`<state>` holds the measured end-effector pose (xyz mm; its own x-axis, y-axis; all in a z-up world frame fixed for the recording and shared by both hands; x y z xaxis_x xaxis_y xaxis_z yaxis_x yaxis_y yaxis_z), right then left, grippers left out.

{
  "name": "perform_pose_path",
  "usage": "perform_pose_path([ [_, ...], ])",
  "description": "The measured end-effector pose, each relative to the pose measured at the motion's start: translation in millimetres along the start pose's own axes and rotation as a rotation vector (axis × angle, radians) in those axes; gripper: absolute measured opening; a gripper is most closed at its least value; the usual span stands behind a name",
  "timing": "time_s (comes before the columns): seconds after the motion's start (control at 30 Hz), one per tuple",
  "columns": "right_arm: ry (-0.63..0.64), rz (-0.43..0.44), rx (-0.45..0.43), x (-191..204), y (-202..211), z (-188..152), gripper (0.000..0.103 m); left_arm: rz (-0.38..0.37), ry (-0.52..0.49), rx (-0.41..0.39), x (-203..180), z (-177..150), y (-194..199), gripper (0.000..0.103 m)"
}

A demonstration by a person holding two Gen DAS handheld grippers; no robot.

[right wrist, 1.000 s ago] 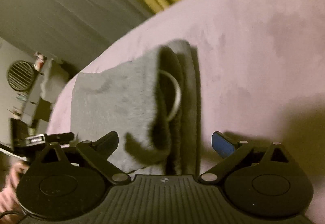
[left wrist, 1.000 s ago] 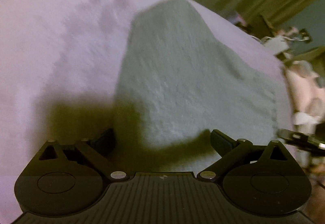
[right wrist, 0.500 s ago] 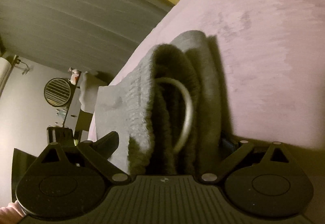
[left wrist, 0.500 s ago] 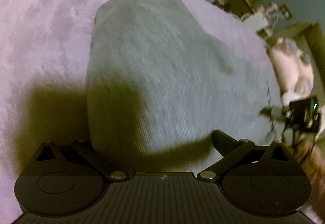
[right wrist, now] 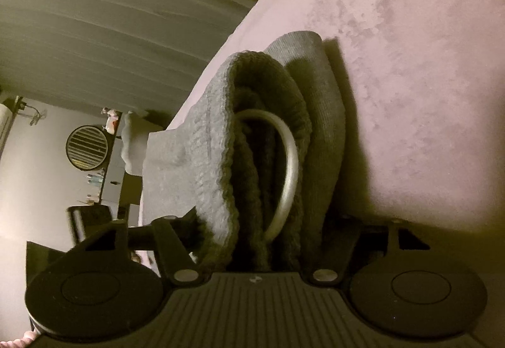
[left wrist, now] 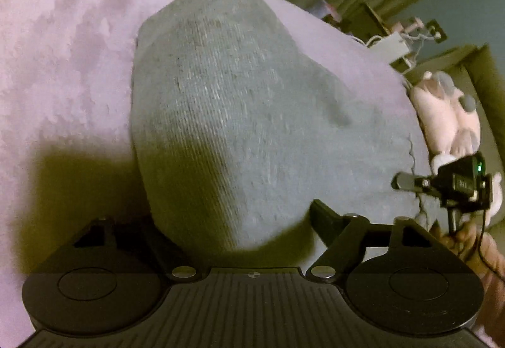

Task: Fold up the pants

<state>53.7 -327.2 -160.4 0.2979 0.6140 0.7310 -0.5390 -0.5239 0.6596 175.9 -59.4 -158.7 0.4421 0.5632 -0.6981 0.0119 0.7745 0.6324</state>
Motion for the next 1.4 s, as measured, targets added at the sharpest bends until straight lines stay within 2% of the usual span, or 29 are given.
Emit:
perform_pose_path([
  [0.07, 0.025, -0.023, -0.001, 4.3, -4.2, 1.9, 0.079, 0.007, 0.076, -0.026, -0.7, 7.7, -3.4, 0.092],
  [0.1, 0.034, -0.039, -0.005, 6.7, -5.7, 2.6, 0.079, 0.02, 0.089, -0.037, -2.7, 10.0, -4.6, 0.09],
  [0.13, 0.036, -0.067, -0.02, 7.1, -5.6, 2.6, 0.073, 0.039, 0.076, -0.047, -6.1, 11.8, -4.8, 0.077],
  [0.17, 0.047, -0.107, -0.031, 7.2, -4.5, 1.2, 0.063, 0.085, 0.034, -0.044, -9.4, 11.6, -3.4, 0.07],
  [0.23, 0.083, -0.16, -0.049, 16.3, -0.2, -2.0, 0.06, 0.108, -0.005, -0.039, -16.9, 9.5, 0.2, 0.05],
  [0.3, 0.123, -0.184, -0.07, 34.0, 0.7, -2.7, 0.058, 0.132, -0.007, -0.042, -23.9, 12.0, 3.3, 0.042],
  [0.47, 0.19, -0.116, -0.118, 90.2, 4.1, 14.6, 0.056, 0.137, -0.03, -0.081, -40.4, 30.0, 15.1, 0.039],
  [0.6, 0.257, -0.128, -0.188, 117.8, 0.1, 46.4, 0.056, 0.151, -0.037, -0.188, -44.6, 66.5, 32.4, 0.038],
  [0.7, 0.249, -0.129, -0.235, 126.7, -2.0, 78.2, 0.056, 0.16, -0.036, -0.235, -42.3, 96.4, 38.8, 0.041],
  [0.73, 0.253, -0.147, -0.25, 127.4, -4.4, 87.8, 0.057, 0.175, -0.034, -0.233, -39.0, 102.7, 37.0, 0.051],
  [0.77, 0.258, -0.174, -0.259, 125.6, -9.1, 96.7, 0.064, 0.21, -0.023, -0.218, -31.4, 106.8, 34.6, 0.059],
  [0.8, 0.254, -0.229, -0.265, 119.8, -13.9, 105.4, 0.07, 0.282, -0.013, -0.195, -21.0, 108.2, 33.1, 0.069],
  [0.83, 0.233, -0.299, -0.276, 111.1, -16.3, 114.0, 0.081, 0.374, -0.001, -0.18, -9.4, 108.3, 33.5, 0.077],
  [0.87, 0.215, -0.384, -0.303, 100.2, -13.8, 121.9, 0.086, 0.473, 0.007, -0.169, 2.6, 105.7, 37.4, 0.077],
  [0.9, 0.206, -0.44, -0.334, 94.1, -7.6, 126.6, 0.087, 0.516, -0.007, -0.162, 7.4, 101.9, 40.7, 0.079],
  [0.97, 0.23, -0.492, -0.37, 88.9, 2.1, 125.0, 0.095, 0.53, -0.04, -0.182, 9.3, 88.7, 48.7, 0.084],
  [1.0, 0.258, -0.507, -0.372, 89.9, 3.0, 119.4, 0.096, 0.524, -0.048, -0.198, 8.9, 80.4, 52.6, 0.092],
  [1.03, 0.287, -0.521, -0.374, 89.5, 3.6, 113.1, 0.097, 0.524, -0.056, -0.205, 9.9, 69.8, 56.5, 0.095],
  [1.17, 0.365, -0.617, -0.318, 80.9, -12.0, 89.0, 0.097, 0.56, -0.104, -0.202, 7.2, 37.7, 55.4, 0.095],
  [1.27, 0.401, -0.694, -0.295, 65.7, -21.2, 78.1, 0.098, 0.6, -0.127, -0.205, 4.5, 27.7, 52.3, 0.096],
  [1.33, 0.407, -0.695, -0.296, 58.1, -24.1, 77.3, 0.098, 0.618, -0.133, -0.209, 3.7, 20.8, 52.1, 0.096],
  [1.4, 0.354, -0.68, -0.278, 47.9, -26.6, 74.2, 0.098, 0.64, -0.136, -0.207, 4.4, 14.5, 52.0, 0.096],
])
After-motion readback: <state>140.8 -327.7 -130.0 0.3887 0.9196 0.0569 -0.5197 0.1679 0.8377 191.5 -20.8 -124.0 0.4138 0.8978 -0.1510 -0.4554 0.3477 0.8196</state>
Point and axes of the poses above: each gripper's, at about its wrist camera, not at the fingertips, and y roughly against the way its jaws point, x to its left, z to its top, the point moved 10 cm from there along -y, roughly the way its jaws point, and after that the axes turned 10 degrees about -z, right-handed, at the moved point
